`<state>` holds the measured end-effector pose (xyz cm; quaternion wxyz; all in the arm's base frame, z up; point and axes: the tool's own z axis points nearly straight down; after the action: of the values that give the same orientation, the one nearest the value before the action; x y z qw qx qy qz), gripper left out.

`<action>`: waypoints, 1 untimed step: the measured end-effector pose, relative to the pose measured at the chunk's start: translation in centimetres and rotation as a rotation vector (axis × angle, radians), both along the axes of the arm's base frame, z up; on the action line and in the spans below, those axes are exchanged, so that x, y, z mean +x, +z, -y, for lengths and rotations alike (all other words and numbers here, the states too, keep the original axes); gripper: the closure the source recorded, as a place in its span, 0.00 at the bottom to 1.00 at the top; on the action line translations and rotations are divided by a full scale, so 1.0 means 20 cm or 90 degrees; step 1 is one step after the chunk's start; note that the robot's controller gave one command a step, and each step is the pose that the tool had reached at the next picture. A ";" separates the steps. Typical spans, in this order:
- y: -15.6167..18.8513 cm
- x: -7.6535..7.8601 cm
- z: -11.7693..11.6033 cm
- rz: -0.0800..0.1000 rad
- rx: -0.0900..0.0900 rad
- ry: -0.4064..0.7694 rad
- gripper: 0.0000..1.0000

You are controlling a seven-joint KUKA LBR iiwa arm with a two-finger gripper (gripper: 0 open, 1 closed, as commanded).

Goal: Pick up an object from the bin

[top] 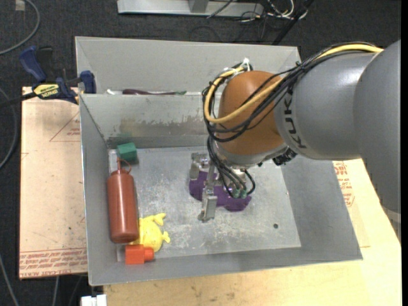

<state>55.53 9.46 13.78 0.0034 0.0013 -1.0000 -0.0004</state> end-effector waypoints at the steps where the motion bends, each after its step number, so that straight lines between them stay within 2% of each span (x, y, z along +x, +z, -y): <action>1: 0.02 0.01 0.00 0.004 0.000 -0.001 0.00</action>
Offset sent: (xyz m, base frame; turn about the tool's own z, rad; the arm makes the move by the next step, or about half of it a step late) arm -0.0014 -0.0596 -0.0281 -0.1195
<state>55.71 9.42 14.22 -0.0001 0.0004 -1.0000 -0.0007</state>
